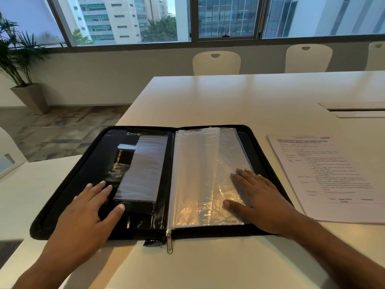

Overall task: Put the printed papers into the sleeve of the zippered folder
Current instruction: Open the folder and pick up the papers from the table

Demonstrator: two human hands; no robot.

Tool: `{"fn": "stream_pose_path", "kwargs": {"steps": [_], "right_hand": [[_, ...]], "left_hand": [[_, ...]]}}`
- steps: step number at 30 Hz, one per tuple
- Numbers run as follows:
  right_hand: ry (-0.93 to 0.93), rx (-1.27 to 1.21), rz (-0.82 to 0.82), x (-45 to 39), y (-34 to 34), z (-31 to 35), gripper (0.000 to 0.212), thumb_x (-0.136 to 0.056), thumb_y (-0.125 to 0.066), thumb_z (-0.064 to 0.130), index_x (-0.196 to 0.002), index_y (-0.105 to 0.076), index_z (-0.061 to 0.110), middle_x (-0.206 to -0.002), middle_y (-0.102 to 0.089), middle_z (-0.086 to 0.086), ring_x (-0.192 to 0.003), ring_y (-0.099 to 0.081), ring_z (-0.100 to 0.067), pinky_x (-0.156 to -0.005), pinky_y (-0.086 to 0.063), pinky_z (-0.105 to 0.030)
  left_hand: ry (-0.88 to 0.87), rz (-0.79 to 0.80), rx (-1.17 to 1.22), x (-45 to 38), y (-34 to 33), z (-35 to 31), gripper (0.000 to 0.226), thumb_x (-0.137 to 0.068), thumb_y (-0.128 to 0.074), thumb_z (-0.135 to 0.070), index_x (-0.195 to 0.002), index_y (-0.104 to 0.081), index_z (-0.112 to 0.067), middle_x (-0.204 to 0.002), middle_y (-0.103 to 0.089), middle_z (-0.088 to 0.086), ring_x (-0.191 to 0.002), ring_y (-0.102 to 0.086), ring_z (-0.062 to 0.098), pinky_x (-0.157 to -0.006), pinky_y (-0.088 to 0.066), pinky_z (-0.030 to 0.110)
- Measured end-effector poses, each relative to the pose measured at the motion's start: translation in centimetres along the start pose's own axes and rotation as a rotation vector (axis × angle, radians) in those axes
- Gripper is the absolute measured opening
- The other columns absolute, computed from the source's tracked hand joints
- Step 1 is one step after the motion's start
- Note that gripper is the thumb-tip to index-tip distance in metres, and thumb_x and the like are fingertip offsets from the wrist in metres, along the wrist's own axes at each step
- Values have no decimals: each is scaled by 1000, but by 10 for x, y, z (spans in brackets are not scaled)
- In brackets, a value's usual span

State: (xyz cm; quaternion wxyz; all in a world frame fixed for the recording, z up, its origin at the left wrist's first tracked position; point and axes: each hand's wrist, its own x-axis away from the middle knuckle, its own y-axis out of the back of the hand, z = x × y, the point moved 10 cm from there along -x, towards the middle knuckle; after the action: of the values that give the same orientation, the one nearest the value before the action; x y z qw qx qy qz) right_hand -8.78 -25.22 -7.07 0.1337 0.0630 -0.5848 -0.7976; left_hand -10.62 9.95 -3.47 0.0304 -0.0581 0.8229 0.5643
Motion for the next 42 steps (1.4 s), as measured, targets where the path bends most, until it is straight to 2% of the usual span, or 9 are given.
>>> {"fn": "stream_pose_path", "kwargs": {"steps": [5,9,18,22,27,33,37,40,42], "right_hand": [[-21,-194,-121,4,22,-1,79,-82,-38,71,-148,-29,28,-156,-26,10,-142,-21,-8,-117,-17,-33],[-102,-399,-317,13,49,-30,44,-90,-55,46,-128,-55,25,-122,-59,10,-110,-55,-6,-95,-47,-29],[-454,-345,-573,46,99,-152,21,-90,-63,17,-110,-69,13,-102,-68,-2,-88,-59,-16,-78,-39,-26],[-620,-283,-555,63,106,-210,29,-87,-67,19,-113,-66,8,-110,-68,-13,-95,-61,-26,-80,-40,-27],[-817,-171,-479,79,105,-260,56,-79,-72,38,-124,-56,9,-124,-60,-21,-112,-55,-40,-93,-46,-44],[-940,-32,-357,85,101,-272,73,-78,-64,58,-131,-48,10,-132,-51,-21,-120,-44,-41,-96,-39,-45],[-929,-30,-369,83,103,-272,75,-76,-66,58,-129,-48,9,-130,-51,-21,-121,-42,-39,-95,-39,-44],[-919,-24,-369,83,106,-272,77,-74,-68,59,-129,-48,9,-129,-52,-20,-120,-42,-38,-95,-39,-45],[-921,-23,-364,83,106,-273,79,-73,-68,60,-129,-48,9,-130,-51,-19,-121,-42,-38,-95,-39,-45]], "left_hand": [[-127,0,52,-13,5,-72,77,-77,-44,-66,-143,-43,-26,-153,-37,-4,-146,-16,12,-117,-20,46],[-298,45,98,-16,-11,-139,65,-81,-50,-64,-139,-43,-35,-149,-38,-12,-133,-16,-5,-114,-22,35],[-580,152,249,-16,-57,-289,46,-87,-59,-49,-129,-55,-30,-131,-56,-12,-115,-48,2,-96,-34,19],[-386,380,469,-38,-98,-329,44,-84,-69,-37,-124,-60,-20,-111,-64,-6,-96,-60,7,-85,-52,23],[-68,591,679,-55,-148,-353,31,-85,-71,-23,-111,-63,-7,-102,-65,5,-92,-65,19,-85,-58,36],[25,598,733,-54,-160,-380,38,-86,-69,-15,-122,-58,-8,-118,-64,6,-78,-62,12,-63,-55,22],[32,612,779,-50,-164,-402,41,-87,-66,-10,-126,-54,-10,-129,-60,7,-90,-58,18,-71,-54,25],[90,628,812,-50,-169,-410,42,-86,-66,-11,-126,-54,-8,-125,-61,9,-95,-61,23,-73,-55,31],[143,635,839,-51,-173,-410,36,-86,-65,-11,-121,-56,-8,-115,-64,9,-83,-61,21,-60,-53,28]]}}
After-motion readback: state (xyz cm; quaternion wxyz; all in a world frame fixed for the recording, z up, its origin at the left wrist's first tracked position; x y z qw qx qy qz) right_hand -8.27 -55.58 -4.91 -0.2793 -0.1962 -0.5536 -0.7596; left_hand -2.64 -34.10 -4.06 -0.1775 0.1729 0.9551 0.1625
